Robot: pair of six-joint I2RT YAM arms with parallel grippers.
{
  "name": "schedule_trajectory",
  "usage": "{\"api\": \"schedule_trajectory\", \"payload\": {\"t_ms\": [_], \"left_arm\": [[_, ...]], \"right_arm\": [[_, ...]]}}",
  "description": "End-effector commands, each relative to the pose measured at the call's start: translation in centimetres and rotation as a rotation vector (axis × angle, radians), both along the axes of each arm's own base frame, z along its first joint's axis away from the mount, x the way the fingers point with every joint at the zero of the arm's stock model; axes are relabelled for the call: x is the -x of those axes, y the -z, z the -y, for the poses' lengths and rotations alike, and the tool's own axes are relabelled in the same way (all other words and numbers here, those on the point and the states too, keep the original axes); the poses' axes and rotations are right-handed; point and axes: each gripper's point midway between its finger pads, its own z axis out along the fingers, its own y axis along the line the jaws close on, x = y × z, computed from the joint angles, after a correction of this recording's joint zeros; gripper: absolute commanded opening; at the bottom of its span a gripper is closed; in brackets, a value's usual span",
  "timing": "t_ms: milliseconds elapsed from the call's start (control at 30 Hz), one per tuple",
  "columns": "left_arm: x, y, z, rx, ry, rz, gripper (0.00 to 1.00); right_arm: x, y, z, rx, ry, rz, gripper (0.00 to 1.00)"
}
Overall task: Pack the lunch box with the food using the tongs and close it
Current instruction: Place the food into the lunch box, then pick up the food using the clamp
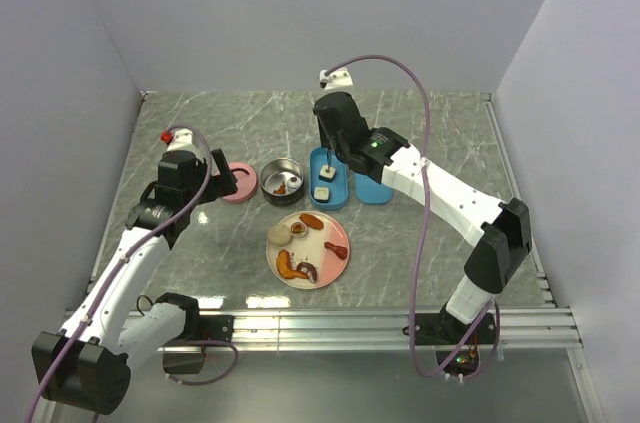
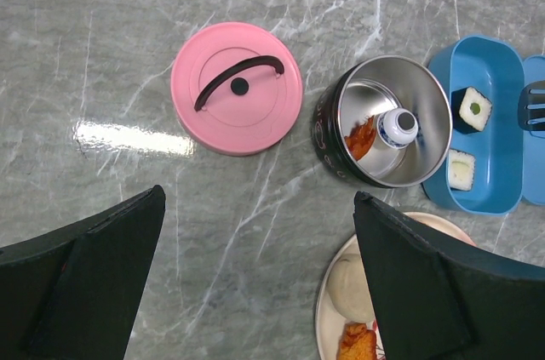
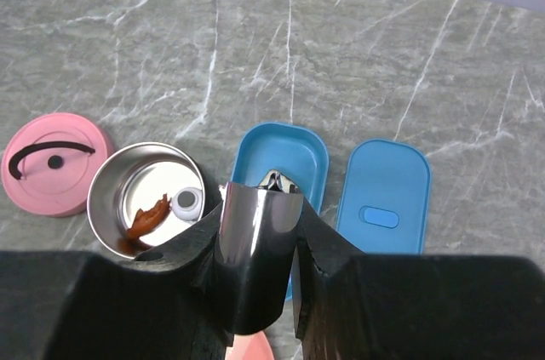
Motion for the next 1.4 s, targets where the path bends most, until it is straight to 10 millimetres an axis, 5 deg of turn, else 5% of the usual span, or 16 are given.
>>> {"api": "schedule_trajectory", "payload": {"t_ms": [0,367,733,1033,1367], "left_arm": [[-1.3,-2.6,0.2,-0.002,0.009,0.079,0.99],[-1.2,-2.6,0.4,0.008,0.013,0.079,0.99],[-0.6,-2.3,0.6,0.025,0.022,0.07,1.0],[0.2,-2.2,0.3,0.027,0.014,0.067,0.99],[0.8,-2.5,-0.1,0.019,-0.002,0.076,0.99]], "right_arm": [[-0.6,-2.9,-0.3,-0.06,-0.003,0.063,0.28],[3.5,-4.9,0.6,-0.117,-0.05,0.048,0.28],[11.3,-3.2,-3.8,-0.167,-0.206,-0.025,0.29],[13.2,-2.9,-7.8,-0.201,-0.306,-0.049,0.31],[14.2,-1.9,-10.6,-0.173,-0.413,-0.066,0.47]]}}
